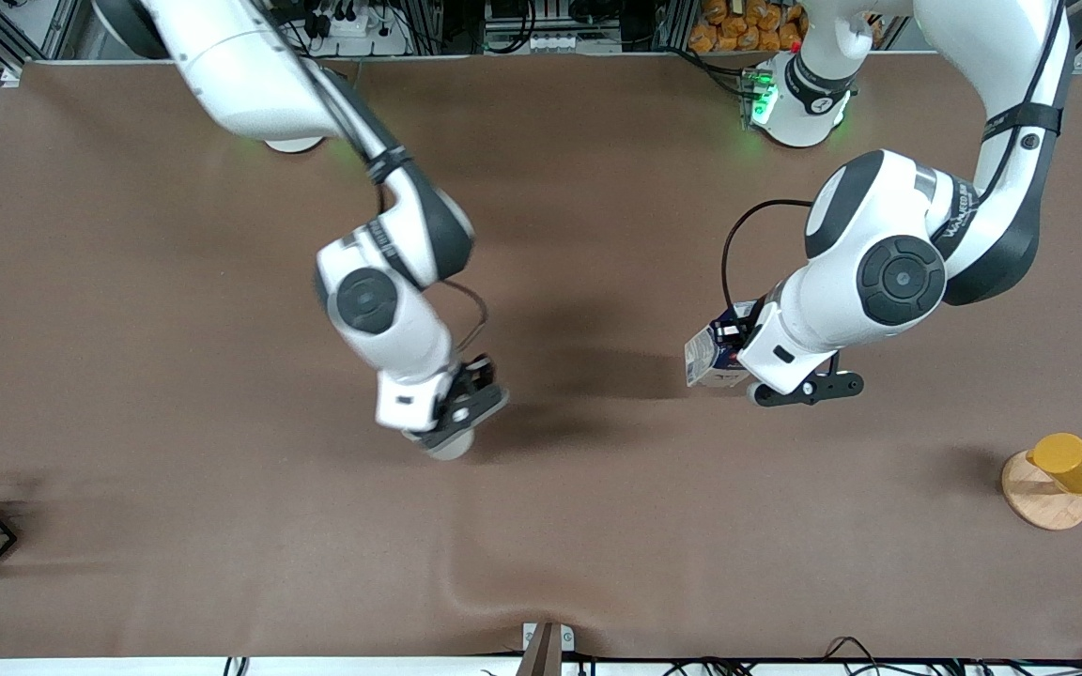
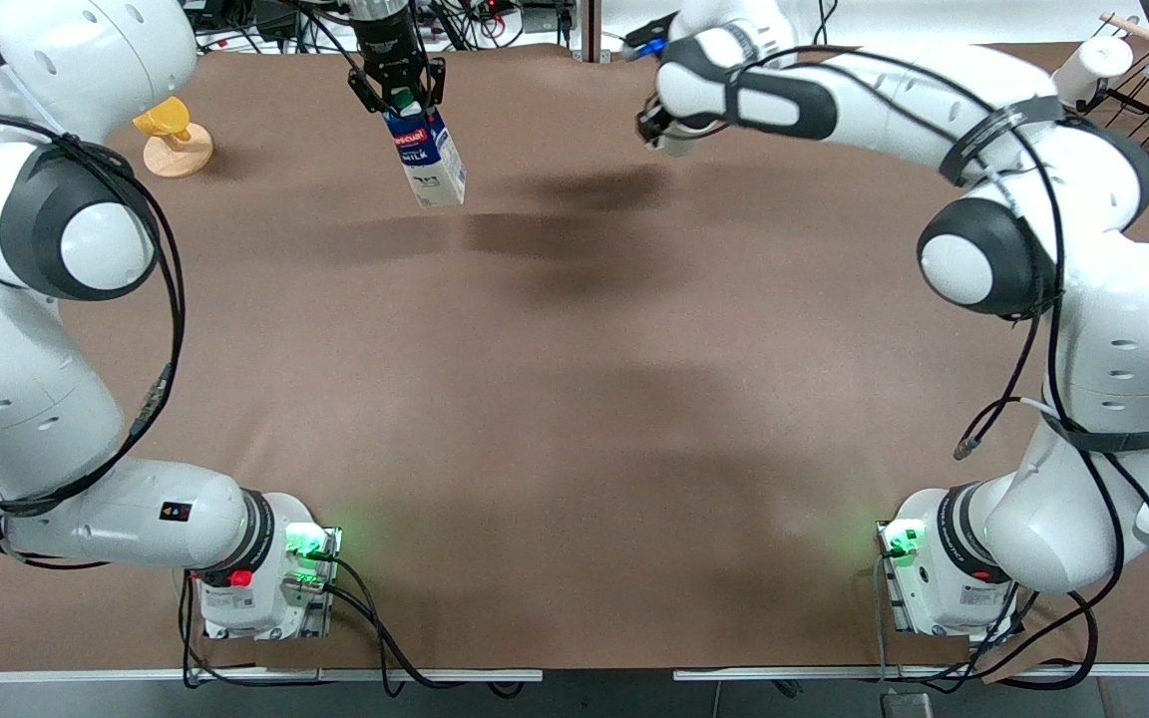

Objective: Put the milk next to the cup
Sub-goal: 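Carry the mug toward the table middle while the left gripper lifts the carton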

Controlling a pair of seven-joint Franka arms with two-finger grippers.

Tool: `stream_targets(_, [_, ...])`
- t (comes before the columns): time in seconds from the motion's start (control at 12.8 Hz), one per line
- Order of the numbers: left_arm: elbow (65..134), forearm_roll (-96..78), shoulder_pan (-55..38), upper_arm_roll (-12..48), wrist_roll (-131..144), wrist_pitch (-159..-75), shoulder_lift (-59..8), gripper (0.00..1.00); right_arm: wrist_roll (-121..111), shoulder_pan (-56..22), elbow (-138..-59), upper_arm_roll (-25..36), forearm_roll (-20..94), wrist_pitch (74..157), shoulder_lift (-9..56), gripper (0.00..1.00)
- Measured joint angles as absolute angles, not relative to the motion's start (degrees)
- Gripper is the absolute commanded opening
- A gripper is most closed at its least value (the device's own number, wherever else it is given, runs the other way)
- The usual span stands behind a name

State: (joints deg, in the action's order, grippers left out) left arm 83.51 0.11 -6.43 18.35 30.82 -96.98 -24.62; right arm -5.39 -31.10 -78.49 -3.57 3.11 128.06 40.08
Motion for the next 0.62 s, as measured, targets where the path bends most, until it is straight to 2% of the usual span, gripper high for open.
stream_targets(0.16, [83.5,0.11,-6.41,18.33,30.82,-96.98,-24.65,0.4,-7.2,-34.24,-78.47,-3.51,3.06,129.93,40.71,0.13])
stream_targets(0.62, [83.5,0.11,-6.41,18.33,30.82,-96.98,-24.69,0.4,-13.64,-37.05,-76.29,-3.66,5.15,132.23,45.38,0.14])
